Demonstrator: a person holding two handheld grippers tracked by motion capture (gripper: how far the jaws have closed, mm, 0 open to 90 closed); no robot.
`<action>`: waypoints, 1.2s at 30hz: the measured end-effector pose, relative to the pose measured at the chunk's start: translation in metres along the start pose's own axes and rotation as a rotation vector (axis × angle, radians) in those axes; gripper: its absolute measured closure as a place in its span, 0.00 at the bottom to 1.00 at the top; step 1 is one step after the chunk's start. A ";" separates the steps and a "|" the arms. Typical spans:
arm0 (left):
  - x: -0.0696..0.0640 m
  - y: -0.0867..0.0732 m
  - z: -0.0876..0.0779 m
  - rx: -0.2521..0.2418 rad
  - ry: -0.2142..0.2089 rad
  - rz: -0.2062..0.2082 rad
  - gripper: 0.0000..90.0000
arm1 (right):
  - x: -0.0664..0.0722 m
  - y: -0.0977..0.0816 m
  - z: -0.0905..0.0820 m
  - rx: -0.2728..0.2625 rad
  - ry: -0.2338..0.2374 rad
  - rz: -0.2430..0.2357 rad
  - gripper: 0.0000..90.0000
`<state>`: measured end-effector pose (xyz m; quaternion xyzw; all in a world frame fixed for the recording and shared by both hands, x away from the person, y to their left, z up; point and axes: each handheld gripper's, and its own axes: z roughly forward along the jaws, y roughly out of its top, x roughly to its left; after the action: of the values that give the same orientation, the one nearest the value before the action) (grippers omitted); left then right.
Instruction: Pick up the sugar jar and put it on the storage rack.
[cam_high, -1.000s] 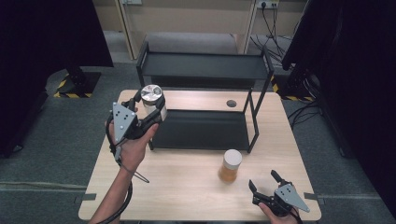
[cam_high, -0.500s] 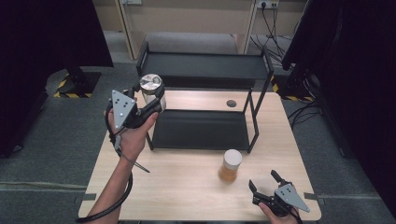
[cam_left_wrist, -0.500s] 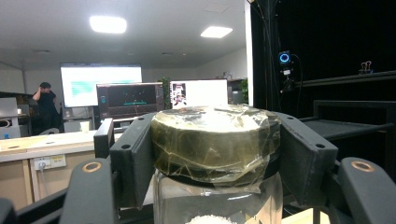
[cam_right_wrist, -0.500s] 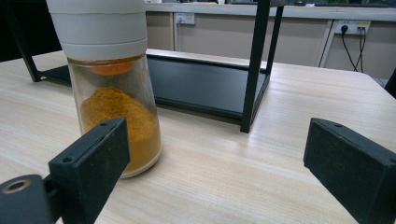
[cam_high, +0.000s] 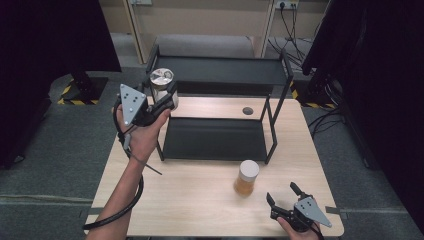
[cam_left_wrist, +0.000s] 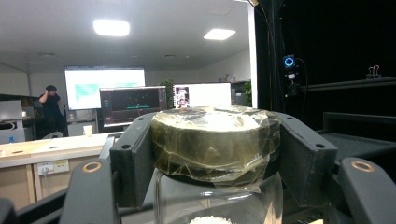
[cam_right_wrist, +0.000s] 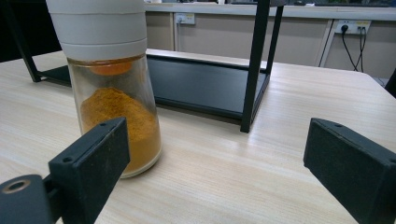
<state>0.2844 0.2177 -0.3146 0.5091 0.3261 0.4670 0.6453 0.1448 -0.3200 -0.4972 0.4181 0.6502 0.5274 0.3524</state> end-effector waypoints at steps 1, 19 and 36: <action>0.000 0.001 0.002 0.000 0.001 0.001 0.38 | 0.000 0.000 0.000 -0.001 0.000 -0.001 0.08; 0.003 0.028 0.030 -0.008 0.017 0.012 0.38 | -0.001 0.000 0.000 -0.001 0.002 0.006 0.08; 0.012 0.044 0.066 0.021 0.051 0.021 0.38 | -0.001 -0.001 0.000 -0.004 0.004 0.009 0.08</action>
<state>0.3358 0.2076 -0.2543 0.5072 0.3420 0.4832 0.6263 0.1452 -0.3210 -0.4979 0.4194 0.6478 0.5312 0.3497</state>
